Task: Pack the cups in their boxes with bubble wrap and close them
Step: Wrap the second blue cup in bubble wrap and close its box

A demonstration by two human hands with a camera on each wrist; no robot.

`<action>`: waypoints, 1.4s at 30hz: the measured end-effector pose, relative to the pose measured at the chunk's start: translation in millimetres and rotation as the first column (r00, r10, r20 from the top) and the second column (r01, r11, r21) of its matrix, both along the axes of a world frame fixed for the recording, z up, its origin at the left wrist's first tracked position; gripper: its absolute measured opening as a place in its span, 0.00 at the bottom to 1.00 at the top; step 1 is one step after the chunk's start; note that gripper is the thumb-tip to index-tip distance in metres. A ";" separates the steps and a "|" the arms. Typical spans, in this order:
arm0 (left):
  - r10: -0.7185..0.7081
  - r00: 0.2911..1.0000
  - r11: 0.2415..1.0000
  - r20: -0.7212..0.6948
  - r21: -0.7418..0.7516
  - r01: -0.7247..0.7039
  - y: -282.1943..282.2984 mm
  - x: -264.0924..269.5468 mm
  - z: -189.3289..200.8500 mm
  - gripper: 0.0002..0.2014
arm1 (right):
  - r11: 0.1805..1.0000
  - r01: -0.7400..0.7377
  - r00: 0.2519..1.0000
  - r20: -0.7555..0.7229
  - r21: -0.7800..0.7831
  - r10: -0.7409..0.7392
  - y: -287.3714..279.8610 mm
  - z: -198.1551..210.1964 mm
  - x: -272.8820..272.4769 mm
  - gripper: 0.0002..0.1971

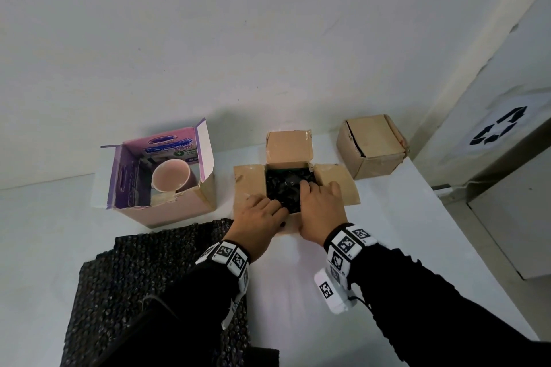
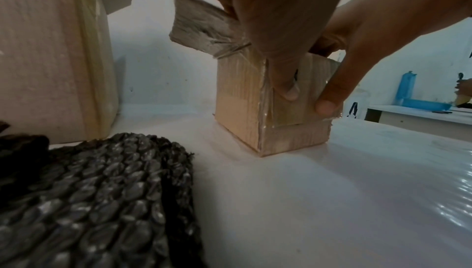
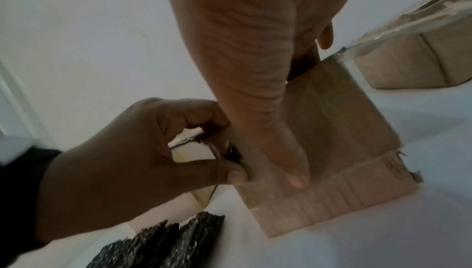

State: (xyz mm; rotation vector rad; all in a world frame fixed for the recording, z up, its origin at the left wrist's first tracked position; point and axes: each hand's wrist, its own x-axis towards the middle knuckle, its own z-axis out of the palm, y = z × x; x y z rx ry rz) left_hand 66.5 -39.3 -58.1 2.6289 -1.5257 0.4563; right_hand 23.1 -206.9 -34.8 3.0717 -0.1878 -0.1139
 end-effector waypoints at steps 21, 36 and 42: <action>0.254 0.967 0.959 -0.016 0.135 -0.250 7.5 1.9 3.1 0.20 | 0.964 -0.264 0.956 0.121 -0.027 0.266 -24.0 -19.4 -12.2 0.21; 0.361 0.932 0.858 0.017 0.386 -0.339 -16.1 7.6 23.1 0.25 | 0.988 -0.153 0.988 0.012 -0.029 0.153 -25.4 4.6 17.0 0.47; 0.380 0.925 0.808 0.016 0.480 -0.341 -15.5 20.9 37.3 0.27 | 0.980 -0.182 0.982 -0.065 -0.086 0.177 -25.5 -0.3 30.7 0.43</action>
